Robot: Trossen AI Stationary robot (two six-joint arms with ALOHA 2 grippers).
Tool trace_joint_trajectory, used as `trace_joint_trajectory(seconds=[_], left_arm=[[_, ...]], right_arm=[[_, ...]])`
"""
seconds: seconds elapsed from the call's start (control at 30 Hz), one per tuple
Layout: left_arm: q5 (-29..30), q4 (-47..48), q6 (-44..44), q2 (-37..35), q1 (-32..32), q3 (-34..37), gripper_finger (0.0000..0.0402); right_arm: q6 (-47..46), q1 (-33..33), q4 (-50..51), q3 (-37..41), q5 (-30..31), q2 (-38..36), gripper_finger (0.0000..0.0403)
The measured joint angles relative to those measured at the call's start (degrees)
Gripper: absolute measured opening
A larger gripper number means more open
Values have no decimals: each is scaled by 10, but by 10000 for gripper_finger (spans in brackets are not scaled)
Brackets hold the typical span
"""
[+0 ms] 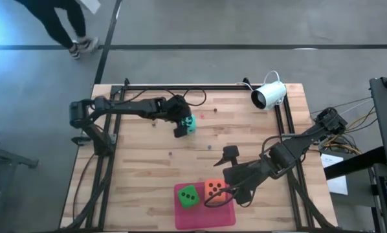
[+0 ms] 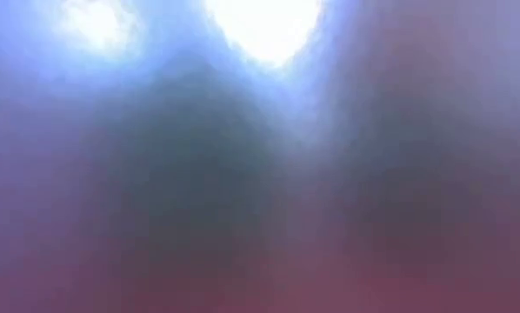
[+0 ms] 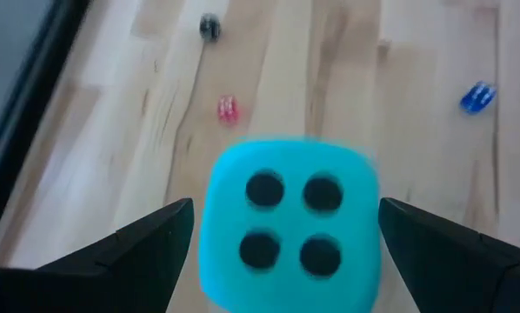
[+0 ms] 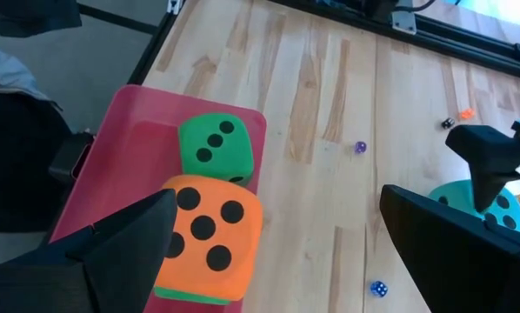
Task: Pick & Place Dice
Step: Put the light blue dice into the pink bin
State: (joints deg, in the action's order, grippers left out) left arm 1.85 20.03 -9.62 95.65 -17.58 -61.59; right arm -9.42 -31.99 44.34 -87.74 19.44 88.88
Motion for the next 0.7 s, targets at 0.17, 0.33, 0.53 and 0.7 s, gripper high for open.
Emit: trace_joint_trajectory(seconds=[0.17, 0.33, 0.53, 0.7], left_arm=[[0, 1, -8, 2, 0, 0, 363], [0, 2, -9, 2, -1, 0, 361], [0, 6, -9, 2, -1, 0, 363], [-1, 2, -6, 10, -1, 0, 358]], right_arm=[[4, 0, 0, 0, 0, 0, 400], [4, 0, 0, 0, -1, 0, 400], [4, 0, -1, 0, -1, 0, 400], [4, 0, -1, 0, -1, 0, 400]])
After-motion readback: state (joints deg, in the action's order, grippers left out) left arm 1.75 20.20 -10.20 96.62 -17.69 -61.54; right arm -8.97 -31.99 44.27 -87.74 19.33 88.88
